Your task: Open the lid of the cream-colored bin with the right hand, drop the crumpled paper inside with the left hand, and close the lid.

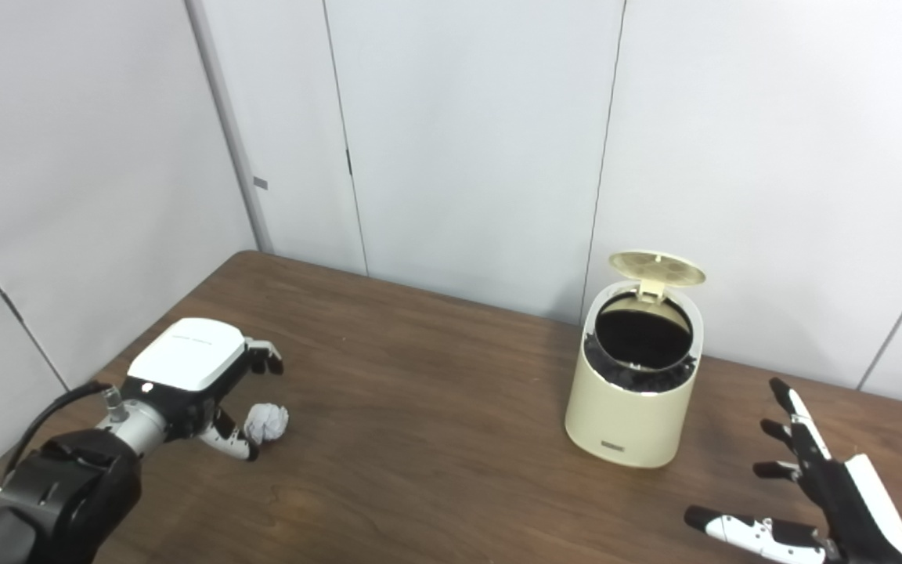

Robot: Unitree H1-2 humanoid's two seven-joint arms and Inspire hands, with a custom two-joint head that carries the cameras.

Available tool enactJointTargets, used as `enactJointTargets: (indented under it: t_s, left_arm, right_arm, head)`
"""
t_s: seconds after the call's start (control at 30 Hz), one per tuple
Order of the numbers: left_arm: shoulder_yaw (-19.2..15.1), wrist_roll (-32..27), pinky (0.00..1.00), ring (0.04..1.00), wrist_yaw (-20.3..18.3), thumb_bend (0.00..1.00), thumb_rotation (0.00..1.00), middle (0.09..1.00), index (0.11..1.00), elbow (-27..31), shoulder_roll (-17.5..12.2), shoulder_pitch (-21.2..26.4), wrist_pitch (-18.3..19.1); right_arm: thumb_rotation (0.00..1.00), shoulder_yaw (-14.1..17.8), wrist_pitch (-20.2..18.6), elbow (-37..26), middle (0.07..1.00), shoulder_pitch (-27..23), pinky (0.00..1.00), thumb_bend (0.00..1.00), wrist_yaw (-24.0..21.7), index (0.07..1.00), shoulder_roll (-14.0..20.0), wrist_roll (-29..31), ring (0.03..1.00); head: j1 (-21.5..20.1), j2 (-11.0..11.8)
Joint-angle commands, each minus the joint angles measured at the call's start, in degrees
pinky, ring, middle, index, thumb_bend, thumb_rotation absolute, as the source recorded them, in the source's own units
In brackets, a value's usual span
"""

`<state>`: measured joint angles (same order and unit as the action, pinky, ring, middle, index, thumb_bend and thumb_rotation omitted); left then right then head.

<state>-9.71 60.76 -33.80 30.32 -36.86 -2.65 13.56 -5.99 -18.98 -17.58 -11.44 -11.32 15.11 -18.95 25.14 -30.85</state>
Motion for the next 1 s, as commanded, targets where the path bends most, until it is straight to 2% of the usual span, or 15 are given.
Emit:
enactJointTargets:
  t_s: [0.0,0.27,0.47,0.67,0.8,0.97]
  left_arm:
    - [-0.4,1.5,0.52,0.654,1.7,0.92,0.13,0.726,0.717,-0.6,-1.7,1.2,-0.5]
    - [0.6,3.8,0.53,0.667,3.0,0.89,0.16,0.723,0.729,-4.6,-0.7,1.8,-1.1]
    - [1.5,3.5,0.53,0.656,4.5,0.87,0.15,0.716,0.720,-6.1,-0.5,2.9,-1.3]
    - [2.1,2.7,0.50,0.595,5.6,0.85,0.12,0.681,0.707,-8.1,0.0,4.0,-1.1]
    - [2.7,1.5,0.48,0.559,8.3,0.85,0.10,0.648,0.695,-10.8,-0.1,4.3,-2.2]
    - [3.1,0.5,0.45,0.524,9.2,0.83,0.09,0.614,0.690,-12.3,-0.1,4.4,-1.9]
  right_arm:
    - [0.20,0.3,0.1,-2.9,1.000,-1.9,0.73,0.78,-0.2,1.000,0.5,0.1,0.915]
    - [0.22,0.3,-1.1,-3.6,0.991,-2.1,0.72,0.79,-0.4,0.990,0.9,-0.3,0.900]
    - [0.17,0.4,-1.4,-4.0,0.993,-2.2,0.72,0.79,-0.8,0.991,1.0,-0.1,0.898]
    - [0.19,0.2,-3.0,-4.9,0.988,-2.3,0.74,0.79,-1.2,0.988,1.2,-0.6,0.894]
    - [0.14,-0.1,-4.0,-5.7,0.986,-2.1,0.74,0.79,-1.6,0.986,1.1,-1.1,0.893]
    - [0.12,-0.4,-4.2,-5.9,0.985,-1.8,0.73,0.80,-1.4,0.981,1.2,-2.1,0.879]
  head:
    - [-0.1,-0.1]
    - [-0.1,-0.3]
    - [-0.5,-0.6]
    - [-0.6,-0.9]
    - [-0.8,-1.1]
    - [-0.9,-1.5]
